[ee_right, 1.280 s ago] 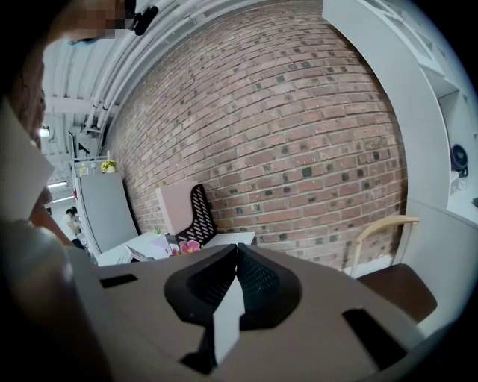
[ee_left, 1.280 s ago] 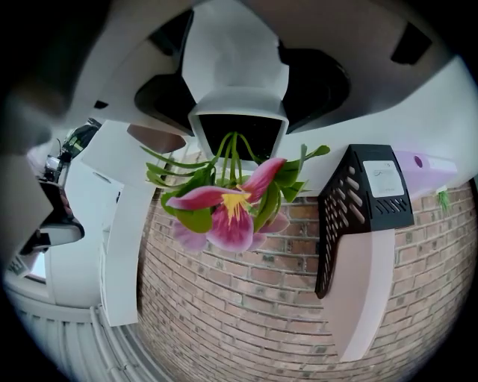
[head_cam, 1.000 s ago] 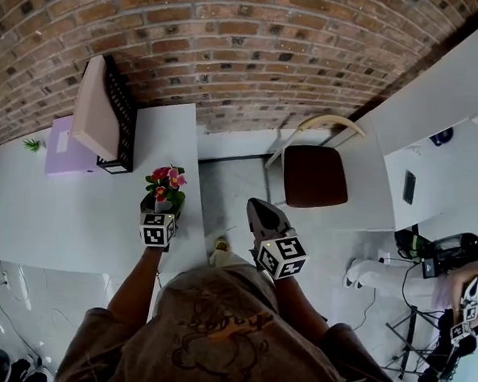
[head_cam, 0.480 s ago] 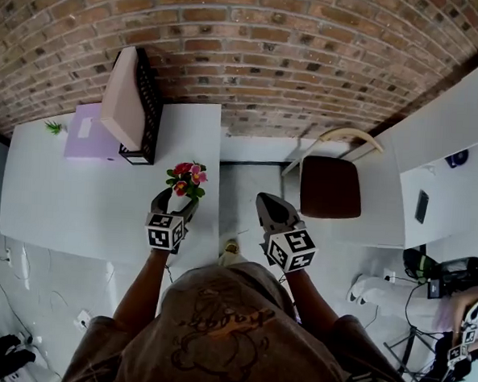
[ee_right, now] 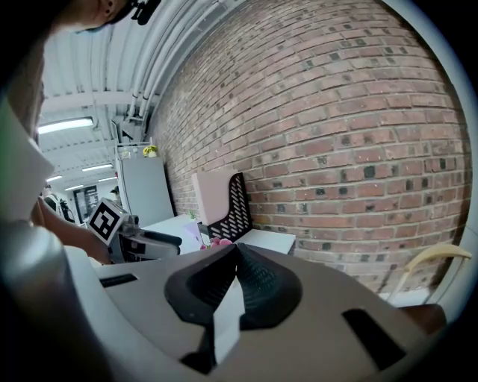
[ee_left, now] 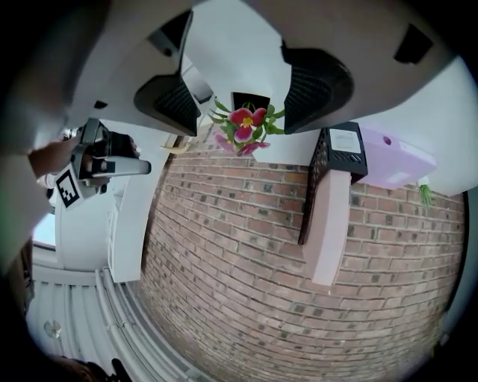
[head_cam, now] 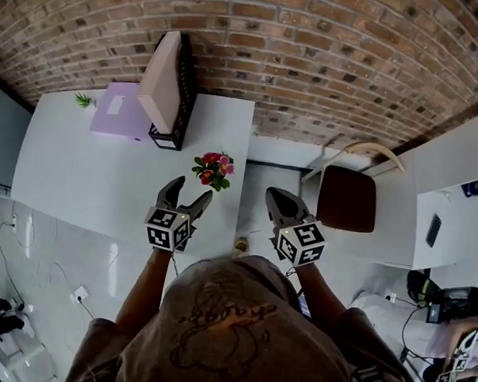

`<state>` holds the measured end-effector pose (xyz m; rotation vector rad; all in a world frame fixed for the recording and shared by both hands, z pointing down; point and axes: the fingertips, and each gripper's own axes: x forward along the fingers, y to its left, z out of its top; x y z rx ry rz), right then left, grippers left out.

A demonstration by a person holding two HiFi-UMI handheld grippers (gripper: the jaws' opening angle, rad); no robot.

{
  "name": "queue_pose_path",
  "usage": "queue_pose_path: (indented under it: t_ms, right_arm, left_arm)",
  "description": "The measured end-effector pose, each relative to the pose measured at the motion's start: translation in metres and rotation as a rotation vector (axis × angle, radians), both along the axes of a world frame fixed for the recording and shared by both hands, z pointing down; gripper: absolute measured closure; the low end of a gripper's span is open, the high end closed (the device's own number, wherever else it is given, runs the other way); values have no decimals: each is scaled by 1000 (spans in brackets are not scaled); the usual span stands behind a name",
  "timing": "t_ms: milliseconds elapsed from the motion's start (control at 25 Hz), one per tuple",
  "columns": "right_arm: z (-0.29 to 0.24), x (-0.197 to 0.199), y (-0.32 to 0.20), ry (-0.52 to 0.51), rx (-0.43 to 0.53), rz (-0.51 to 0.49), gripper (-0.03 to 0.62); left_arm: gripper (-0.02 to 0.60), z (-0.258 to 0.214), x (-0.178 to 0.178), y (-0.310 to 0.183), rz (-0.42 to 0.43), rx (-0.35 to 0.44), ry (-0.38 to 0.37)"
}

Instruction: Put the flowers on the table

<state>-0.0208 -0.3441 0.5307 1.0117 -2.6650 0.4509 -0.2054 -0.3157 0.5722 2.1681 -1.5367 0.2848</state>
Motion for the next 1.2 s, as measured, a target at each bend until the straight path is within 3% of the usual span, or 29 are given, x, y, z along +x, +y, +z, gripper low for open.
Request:
queue_pose_path:
  t_ms: [200,600,800,1040,1120,1200]
  right_arm:
    - [-6,-14,3,-1,20,-37,591]
    - [-28,-23,-2,-29,80,-10,591]
    - [-35,-24,1,-59,92,-4,591]
    - [-35,-25,7,-70,97,-22,591]
    - [-35,-23,7,-73,102,-21,591]
    - [-36,-21,5,-77,105,-15,591]
  left_arm:
    - [218,-32,-11,10,-33,53,30]
    - [218,-84,-24,25,-61,168,66]
    - [218,-93,-37,30,-129,205,65]
    - [219,-88,-41,30,-137,223,35]
    - [234,-87,-41,31,-140,232,31]
    - [294,-88,-42,32,-146,244,26]
